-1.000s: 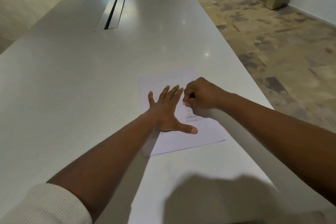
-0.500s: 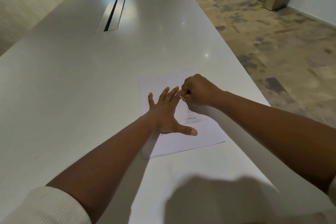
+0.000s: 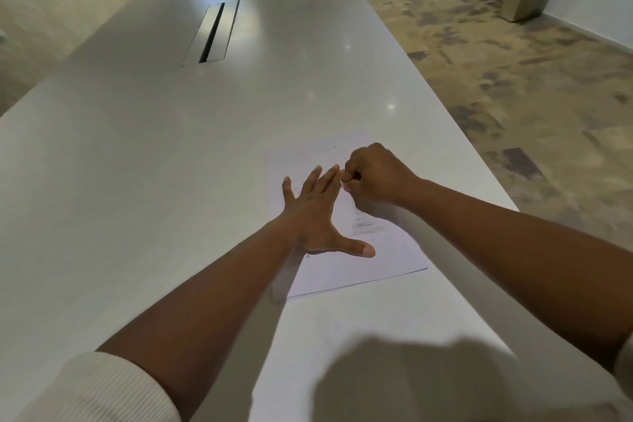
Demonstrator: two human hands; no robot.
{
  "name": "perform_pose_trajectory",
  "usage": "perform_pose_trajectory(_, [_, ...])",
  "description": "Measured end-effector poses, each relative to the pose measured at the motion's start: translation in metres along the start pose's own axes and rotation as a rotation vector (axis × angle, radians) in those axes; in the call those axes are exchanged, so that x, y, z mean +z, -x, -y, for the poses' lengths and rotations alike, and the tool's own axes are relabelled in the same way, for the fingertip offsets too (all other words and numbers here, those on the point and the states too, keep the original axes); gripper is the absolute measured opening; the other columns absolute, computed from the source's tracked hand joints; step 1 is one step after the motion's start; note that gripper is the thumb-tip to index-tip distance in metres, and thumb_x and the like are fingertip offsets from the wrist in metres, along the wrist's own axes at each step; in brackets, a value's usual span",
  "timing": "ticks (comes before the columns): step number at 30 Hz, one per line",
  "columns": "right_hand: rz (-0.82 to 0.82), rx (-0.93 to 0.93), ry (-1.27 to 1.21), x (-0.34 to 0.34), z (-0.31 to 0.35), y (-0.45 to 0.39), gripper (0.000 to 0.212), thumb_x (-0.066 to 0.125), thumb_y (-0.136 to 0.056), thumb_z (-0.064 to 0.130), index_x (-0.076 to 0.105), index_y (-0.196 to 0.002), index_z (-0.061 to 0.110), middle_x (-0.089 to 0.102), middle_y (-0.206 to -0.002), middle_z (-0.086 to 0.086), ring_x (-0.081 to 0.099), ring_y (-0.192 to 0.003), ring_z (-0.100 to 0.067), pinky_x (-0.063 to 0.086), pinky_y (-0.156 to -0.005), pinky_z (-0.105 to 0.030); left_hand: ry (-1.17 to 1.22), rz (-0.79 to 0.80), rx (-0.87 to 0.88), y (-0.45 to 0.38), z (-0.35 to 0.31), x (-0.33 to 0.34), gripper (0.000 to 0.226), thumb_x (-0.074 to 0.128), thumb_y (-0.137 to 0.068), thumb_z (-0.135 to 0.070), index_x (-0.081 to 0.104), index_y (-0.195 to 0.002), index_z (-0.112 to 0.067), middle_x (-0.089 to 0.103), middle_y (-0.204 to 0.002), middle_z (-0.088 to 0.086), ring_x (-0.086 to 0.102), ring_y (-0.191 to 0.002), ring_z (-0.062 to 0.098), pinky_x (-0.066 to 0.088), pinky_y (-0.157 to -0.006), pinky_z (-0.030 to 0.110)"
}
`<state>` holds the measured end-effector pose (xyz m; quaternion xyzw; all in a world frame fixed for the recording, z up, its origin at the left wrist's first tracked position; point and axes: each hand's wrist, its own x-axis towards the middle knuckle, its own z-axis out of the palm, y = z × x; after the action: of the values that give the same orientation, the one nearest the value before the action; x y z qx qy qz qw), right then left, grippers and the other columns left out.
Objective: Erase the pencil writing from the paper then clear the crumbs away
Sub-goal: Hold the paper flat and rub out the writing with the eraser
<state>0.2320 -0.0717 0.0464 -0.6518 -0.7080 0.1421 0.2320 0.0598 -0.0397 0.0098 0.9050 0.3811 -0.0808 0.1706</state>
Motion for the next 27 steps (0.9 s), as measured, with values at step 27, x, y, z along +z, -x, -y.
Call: perform_pose_trajectory(27, [-0.044,-0.031,-0.059,0.001,0.003,0.013,0.006,0.072,-0.079,0.006,0.077,-0.076,0.006,0.066,-0.068,-0.004,0.052,-0.059,-0.013,0.038,-0.061,-0.023,-0.013,-0.001,-0.003,0.001,-0.001,-0.001,0.152,0.052,-0.043,-0.107,-0.019,-0.160,-0.039,-0.022,-0.169,-0.015,-0.030,-0.153,0.012,-0.020,-0.116,0.067])
